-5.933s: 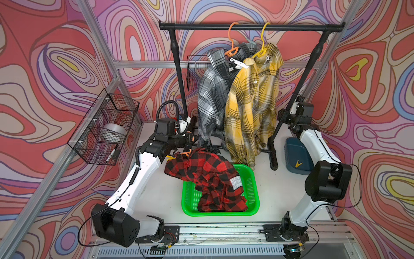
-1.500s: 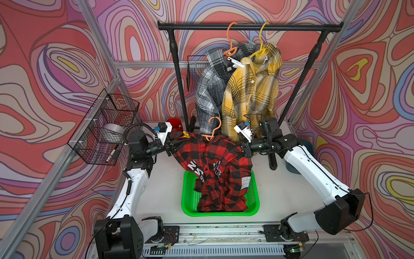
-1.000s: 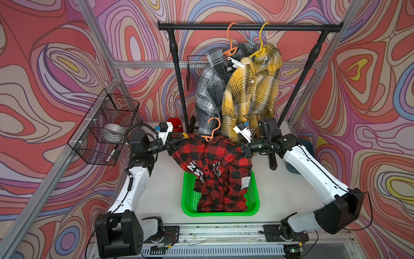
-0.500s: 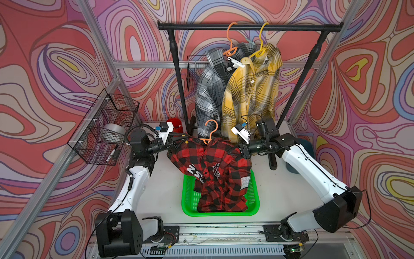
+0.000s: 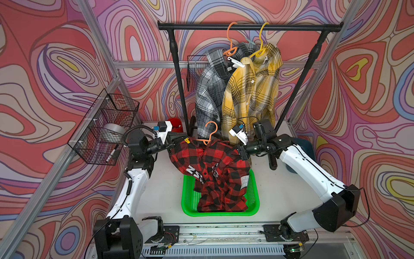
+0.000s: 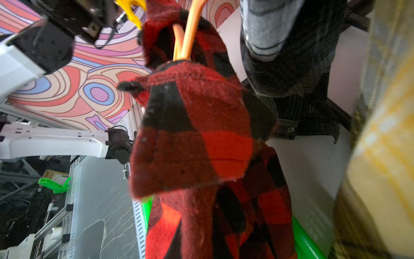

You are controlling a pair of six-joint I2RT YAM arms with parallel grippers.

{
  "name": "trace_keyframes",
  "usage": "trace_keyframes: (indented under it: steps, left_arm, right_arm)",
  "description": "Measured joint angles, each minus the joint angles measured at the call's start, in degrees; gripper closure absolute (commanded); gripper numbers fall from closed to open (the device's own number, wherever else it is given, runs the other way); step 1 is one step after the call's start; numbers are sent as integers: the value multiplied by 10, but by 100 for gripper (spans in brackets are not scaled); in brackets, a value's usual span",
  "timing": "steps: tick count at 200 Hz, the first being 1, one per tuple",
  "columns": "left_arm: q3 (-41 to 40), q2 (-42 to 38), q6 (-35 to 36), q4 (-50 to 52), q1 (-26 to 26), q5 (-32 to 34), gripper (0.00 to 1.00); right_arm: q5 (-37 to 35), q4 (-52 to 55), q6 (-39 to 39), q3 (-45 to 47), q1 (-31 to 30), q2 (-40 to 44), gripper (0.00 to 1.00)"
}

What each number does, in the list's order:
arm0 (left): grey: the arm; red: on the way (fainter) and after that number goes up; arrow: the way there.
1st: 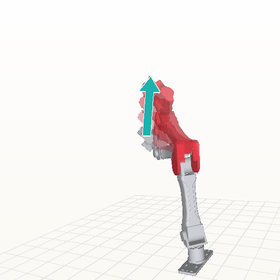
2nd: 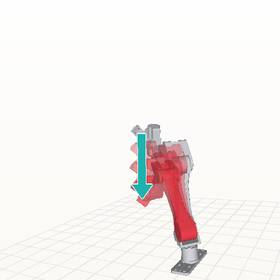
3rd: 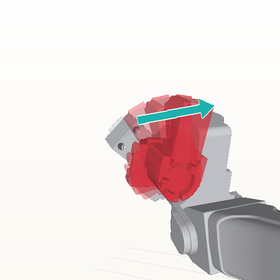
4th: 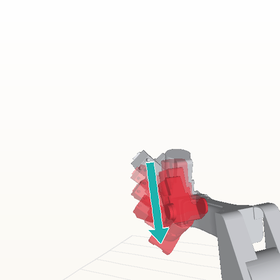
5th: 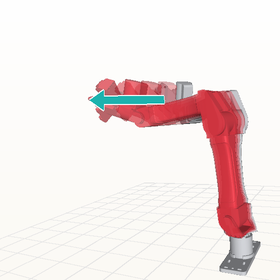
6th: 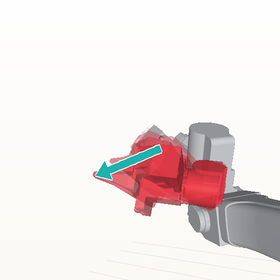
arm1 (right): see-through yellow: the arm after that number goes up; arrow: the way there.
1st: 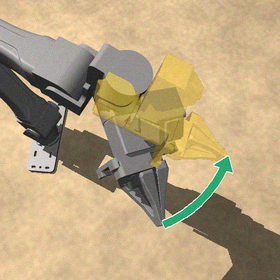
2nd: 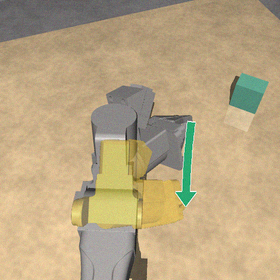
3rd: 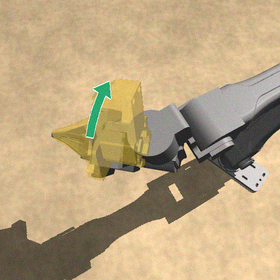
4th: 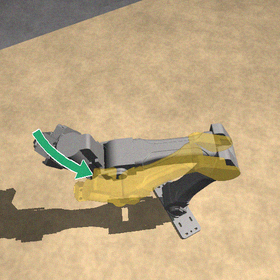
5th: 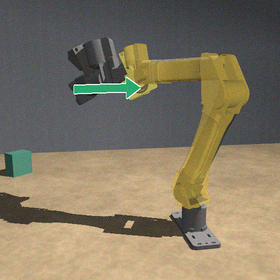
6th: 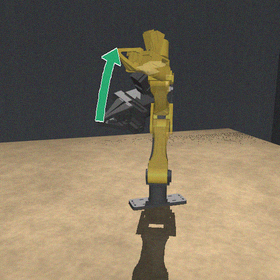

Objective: Remove the clothespins securing long-sleeve shirts to the hanger
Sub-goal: Remove the clamp from the hanger, then place the hanger in the bin.

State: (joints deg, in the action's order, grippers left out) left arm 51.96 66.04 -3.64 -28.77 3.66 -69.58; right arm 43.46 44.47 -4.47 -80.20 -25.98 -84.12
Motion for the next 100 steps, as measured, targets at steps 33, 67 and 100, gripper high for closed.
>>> trace_keyframes:
  steps: [33, 67, 100]
  left_arm:
    - [0, -31, -80, -95, -5, 15, 100]
    - [0, -61, -104, -79, -49, 65, 100]
    - [0, -112, -63, 46, -137, 176, 100]
  right_arm:
    - [-59, -31, 35, 83, -22, 1, 100]
    - [-130, -71, 82, 151, -53, 23, 83]
    - [-213, -90, 111, 158, -87, 82, 46]
